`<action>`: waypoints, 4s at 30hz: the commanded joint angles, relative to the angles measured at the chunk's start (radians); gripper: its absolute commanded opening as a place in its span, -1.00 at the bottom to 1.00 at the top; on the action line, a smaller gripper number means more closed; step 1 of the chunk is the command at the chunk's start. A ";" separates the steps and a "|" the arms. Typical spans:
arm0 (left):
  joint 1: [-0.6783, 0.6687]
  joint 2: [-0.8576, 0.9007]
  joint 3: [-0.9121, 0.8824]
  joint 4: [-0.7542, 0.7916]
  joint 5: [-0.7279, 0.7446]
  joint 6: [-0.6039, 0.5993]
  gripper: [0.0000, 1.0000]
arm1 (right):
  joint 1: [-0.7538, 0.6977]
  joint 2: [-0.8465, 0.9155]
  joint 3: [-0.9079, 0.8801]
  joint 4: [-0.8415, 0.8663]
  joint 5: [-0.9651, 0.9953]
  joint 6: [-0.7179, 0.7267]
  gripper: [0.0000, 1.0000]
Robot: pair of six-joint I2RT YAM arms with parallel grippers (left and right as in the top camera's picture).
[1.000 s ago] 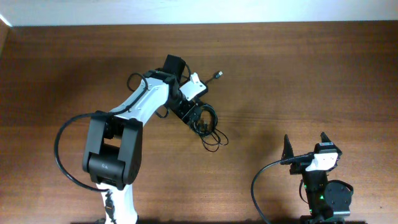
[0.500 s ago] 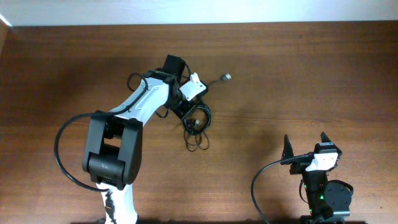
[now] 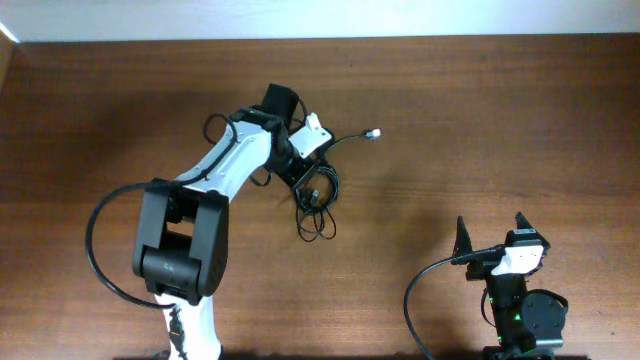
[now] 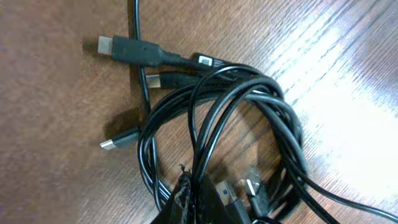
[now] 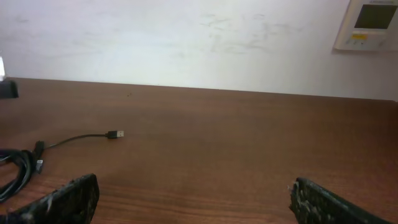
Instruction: Untangle cables
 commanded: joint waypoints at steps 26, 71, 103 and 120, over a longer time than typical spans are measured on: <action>-0.001 -0.464 0.055 -0.035 0.000 -0.084 -1.00 | 0.008 -0.006 -0.005 -0.007 0.012 0.008 0.97; -0.001 -0.556 0.055 0.061 0.216 -0.416 -1.00 | 0.008 1.233 1.056 -0.642 -1.018 0.472 0.98; -0.002 -0.556 0.055 0.063 0.096 -0.711 -1.00 | 0.236 1.306 1.055 -0.404 -0.690 0.428 0.70; -0.002 -0.556 0.055 0.050 0.184 -0.627 -1.00 | 0.236 1.305 1.055 -0.404 -0.669 0.428 -0.92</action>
